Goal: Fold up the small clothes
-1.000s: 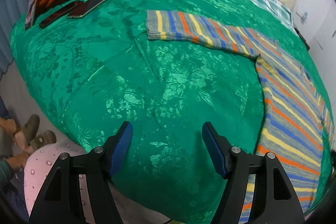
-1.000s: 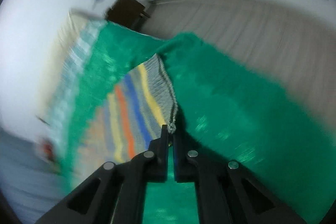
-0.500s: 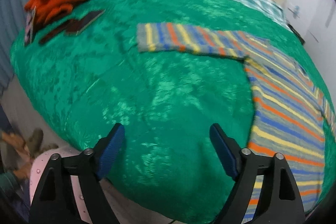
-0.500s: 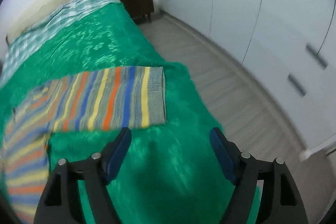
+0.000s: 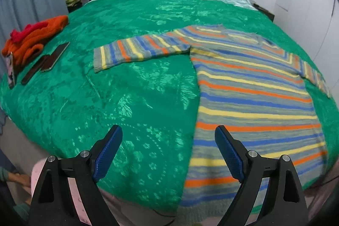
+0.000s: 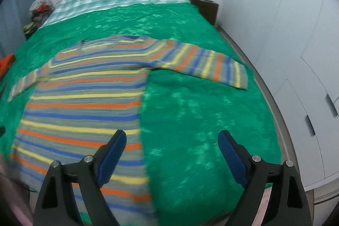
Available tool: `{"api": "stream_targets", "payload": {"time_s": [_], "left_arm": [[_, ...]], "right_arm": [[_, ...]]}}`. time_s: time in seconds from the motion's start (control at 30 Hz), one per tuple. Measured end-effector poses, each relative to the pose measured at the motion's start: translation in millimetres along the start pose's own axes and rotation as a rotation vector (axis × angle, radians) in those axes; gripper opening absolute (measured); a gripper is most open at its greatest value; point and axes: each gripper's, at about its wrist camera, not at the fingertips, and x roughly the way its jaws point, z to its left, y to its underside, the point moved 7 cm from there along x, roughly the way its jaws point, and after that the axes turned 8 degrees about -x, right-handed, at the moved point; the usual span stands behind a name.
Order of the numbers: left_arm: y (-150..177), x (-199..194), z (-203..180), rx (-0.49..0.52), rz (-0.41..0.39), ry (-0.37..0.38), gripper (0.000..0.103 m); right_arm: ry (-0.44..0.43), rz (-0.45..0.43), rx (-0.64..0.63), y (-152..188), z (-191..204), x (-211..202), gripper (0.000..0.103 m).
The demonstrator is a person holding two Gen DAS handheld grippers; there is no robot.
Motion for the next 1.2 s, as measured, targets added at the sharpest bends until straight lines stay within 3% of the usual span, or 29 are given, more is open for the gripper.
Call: {"api": "stream_targets", "payload": {"time_s": [0.2,0.53,1.2], "left_arm": [[-2,0,8,-0.067,-0.021,-0.011,0.092],[-1,3,10,-0.041,-0.03,-0.035,0.092],[0,9,9,-0.023,-0.016,-0.067,0.092]], "right_arm": [[0.032,0.018,0.004,-7,24,-9,0.089],[0.144,0.017,-0.033,-3,30,-16,0.089],[0.203,0.002,-0.04,-8,24,-33,0.089]]}}
